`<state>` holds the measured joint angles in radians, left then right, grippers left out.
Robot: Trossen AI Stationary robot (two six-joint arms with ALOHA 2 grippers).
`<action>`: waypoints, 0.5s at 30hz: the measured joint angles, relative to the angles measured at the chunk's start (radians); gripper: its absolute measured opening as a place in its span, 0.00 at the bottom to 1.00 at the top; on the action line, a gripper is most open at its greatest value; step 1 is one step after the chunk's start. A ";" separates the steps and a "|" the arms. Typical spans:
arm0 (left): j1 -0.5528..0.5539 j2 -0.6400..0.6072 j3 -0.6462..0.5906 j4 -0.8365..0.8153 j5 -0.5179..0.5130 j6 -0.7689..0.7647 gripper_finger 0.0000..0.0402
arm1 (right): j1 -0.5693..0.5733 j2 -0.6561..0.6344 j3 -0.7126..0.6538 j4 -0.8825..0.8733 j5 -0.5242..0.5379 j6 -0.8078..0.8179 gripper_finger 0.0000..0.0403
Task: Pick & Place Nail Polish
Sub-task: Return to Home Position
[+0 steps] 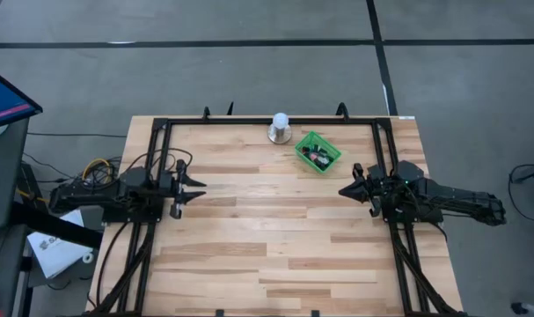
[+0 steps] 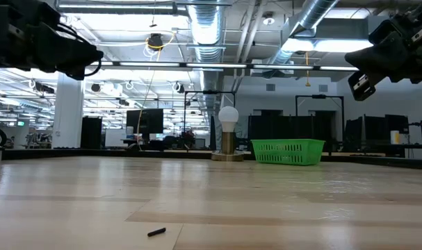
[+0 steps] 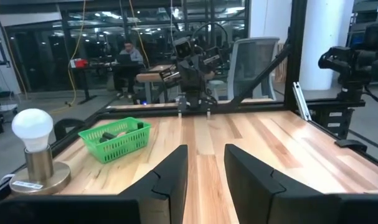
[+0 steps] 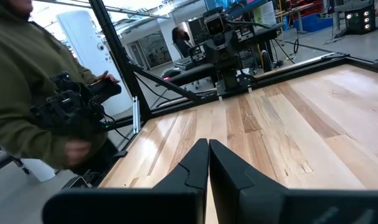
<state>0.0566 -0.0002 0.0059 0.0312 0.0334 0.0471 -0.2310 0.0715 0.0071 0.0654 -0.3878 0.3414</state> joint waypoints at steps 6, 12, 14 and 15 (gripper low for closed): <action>0.000 0.013 0.000 0.015 0.000 0.000 0.25 | 0.000 0.000 0.000 0.000 0.000 0.000 0.01; 0.000 0.016 0.000 0.019 0.000 0.000 0.25 | 0.000 0.000 0.000 0.000 0.000 0.000 0.01; 0.001 0.016 0.000 0.019 0.000 0.000 0.25 | 0.000 0.000 0.000 0.000 0.000 0.000 0.01; 0.001 0.016 0.000 0.020 0.000 0.000 0.25 | 0.000 0.000 0.000 0.000 0.000 0.000 0.01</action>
<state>0.0574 0.0156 0.0059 0.0507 0.0338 0.0475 -0.2310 0.0715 0.0071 0.0657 -0.3878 0.3412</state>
